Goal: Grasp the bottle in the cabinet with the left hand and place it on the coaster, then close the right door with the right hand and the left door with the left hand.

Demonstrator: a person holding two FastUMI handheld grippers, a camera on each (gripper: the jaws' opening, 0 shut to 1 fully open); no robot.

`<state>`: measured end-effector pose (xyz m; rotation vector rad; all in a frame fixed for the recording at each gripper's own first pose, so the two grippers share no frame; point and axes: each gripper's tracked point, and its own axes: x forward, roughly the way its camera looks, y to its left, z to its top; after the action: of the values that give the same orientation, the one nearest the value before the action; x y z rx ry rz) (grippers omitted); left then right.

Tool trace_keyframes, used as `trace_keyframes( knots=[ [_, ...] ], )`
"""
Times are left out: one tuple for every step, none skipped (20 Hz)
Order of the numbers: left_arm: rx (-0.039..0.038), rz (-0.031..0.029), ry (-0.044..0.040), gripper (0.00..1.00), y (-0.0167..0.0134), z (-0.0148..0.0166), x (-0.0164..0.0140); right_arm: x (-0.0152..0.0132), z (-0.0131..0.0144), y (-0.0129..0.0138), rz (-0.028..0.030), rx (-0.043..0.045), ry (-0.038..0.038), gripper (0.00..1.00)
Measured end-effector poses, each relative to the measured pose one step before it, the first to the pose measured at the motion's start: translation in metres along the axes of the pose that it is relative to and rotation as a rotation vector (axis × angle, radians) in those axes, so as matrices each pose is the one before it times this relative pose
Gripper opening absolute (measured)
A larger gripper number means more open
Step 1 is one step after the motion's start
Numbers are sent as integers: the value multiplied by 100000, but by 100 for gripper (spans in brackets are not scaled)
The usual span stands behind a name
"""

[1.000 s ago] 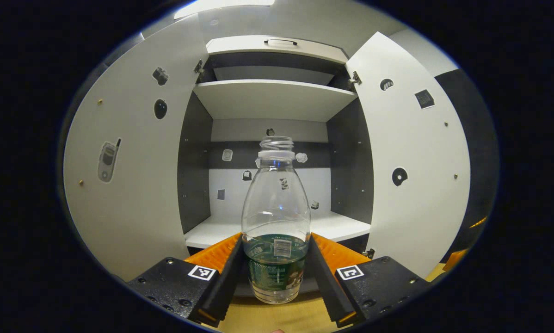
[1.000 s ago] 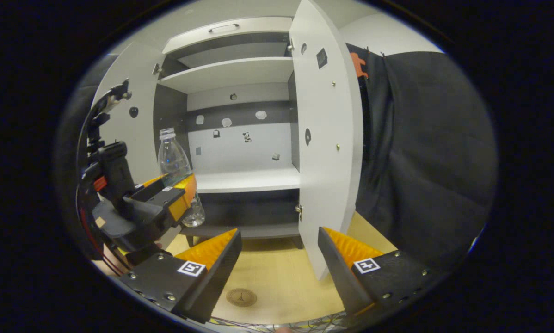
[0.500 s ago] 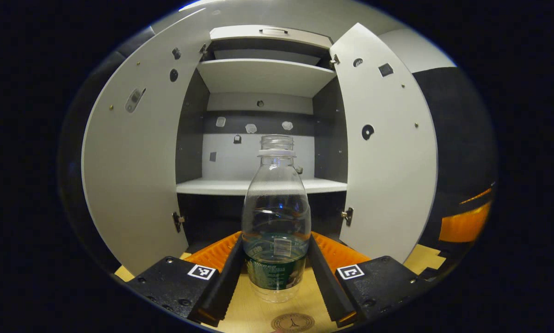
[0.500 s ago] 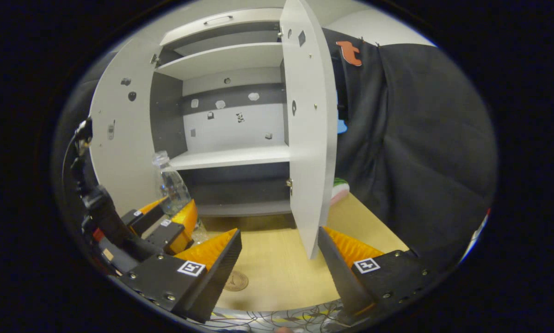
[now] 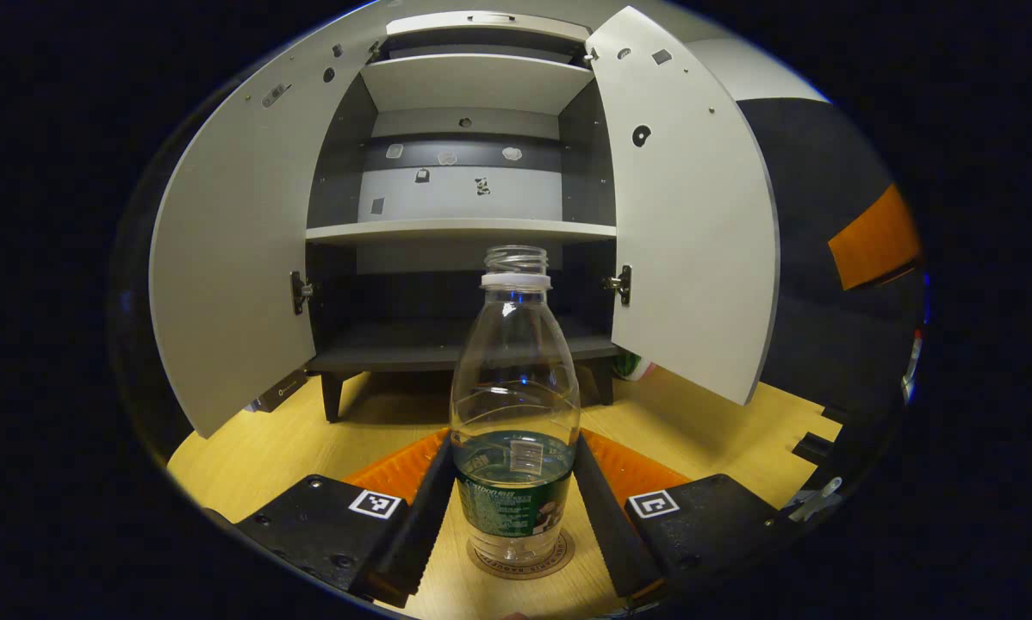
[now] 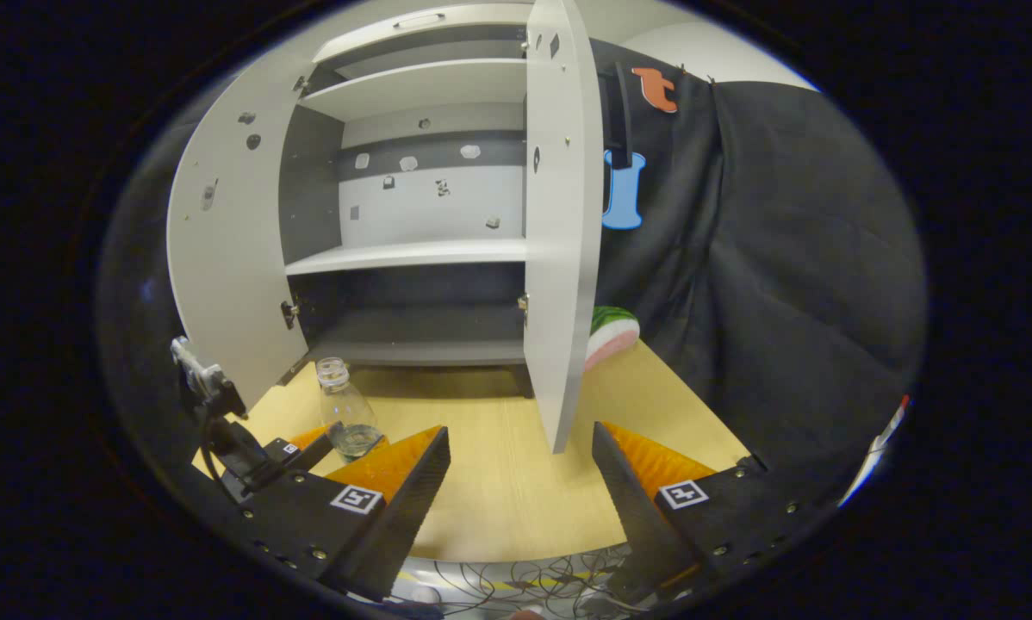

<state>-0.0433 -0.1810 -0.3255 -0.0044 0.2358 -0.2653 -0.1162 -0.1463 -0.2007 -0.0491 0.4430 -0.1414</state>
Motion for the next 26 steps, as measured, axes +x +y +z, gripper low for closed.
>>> trace_keyframes(
  knots=[
    [-299, 34, -314, 81, -140, -484, 194, -5, -553, -158, -25, -122, 1224, 98],
    [42, 250, 1030, 81, -196, -665, 152, 168, -758, -206, -153, -231, 1591, 98],
    [-26, -164, -343, 81, -25, -326, 363, 137, -617, -167, -174, -286, 1375, 98],
    [181, -87, 783, 81, -194, -550, 183, -146, -1164, 26, -61, -446, 1857, 100],
    [724, 689, 86, 81, 97, -343, 265, 8, -509, 33, 420, -106, 1235, 100],
    [89, 94, -245, 81, -63, -201, 99, 18, -504, 79, 520, -83, 1035, 98],
    [410, 506, 690, 81, -40, -339, 86, 147, -198, 171, 596, -30, 766, 100],
    [663, -102, -1582, 81, -9, 163, 46, 82, -408, 25, 497, -182, 738, 100],
    [672, -154, -829, 81, -110, 152, 97, 27, -51, 20, 375, -221, 112, 100],
    [981, 574, 702, 81, -103, -278, -189, 54, -110, -60, 380, -189, 554, 100],
    [556, -34, -492, 81, 53, 143, -66, 115, -157, -100, 110, 150, 650, 100],
    [702, 283, -348, 81, -124, 56, -257, 62, -58, -74, 320, 599, 94, 100],
    [66, 36, 382, 81, -50, -129, -195, -10, 87, -1, 306, 685, 67, 100],
    [738, 9, -315, 82, -152, -6, -256, 138, -199, 16, 384, 505, 440, 100],
    [185, 491, 490, 82, 67, 16, -144, 74, -100, 16, 194, 122, 299, 100],
    [433, 166, 678, 83, 19, -66, 40, 97, -187, -21, 118, -263, 530, 100],
    [-234, 462, -171, 83, 92, 277, 30, 56, -143, -14, 41, -200, 570, 98],
    [-71, 540, -116, 83, 109, 145, -96, -8, -267, 31, 299, 45, 549, 100],
    [-335, 503, -345, 83, 61, 292, -12, -63, 19, 84, 214, 156, 268, 100],
    [37, 520, -210, 84, 82, 183, -98, -67, -6, 59, 238, 173, -77, 99],
    [261, 970, 107, 84, 301, 250, 10, -150, 17, -36, -40, -86, 40, 100],
    [572, 900, 158, 85, 201, 206, 61, 2, 43, -100, -144, -146, -113, 99],
    [-208, -7, -106, 85, -33, 243, 47, -95, 221, -33, -143, 10, -305, 99],
    [-120, 45, 11, 85, 8, 305, -177, -143, 74, -100, -28, 103, -271, 100],
    [-163, 189, -860, 85, 258, 621, 56, -174, 164, -118, -450, 362, -454, 100],
    [38, 257, -854, 86, 194, 658, 25, -56, 200, -21, 77, 528, -440, 100]
  ],
)
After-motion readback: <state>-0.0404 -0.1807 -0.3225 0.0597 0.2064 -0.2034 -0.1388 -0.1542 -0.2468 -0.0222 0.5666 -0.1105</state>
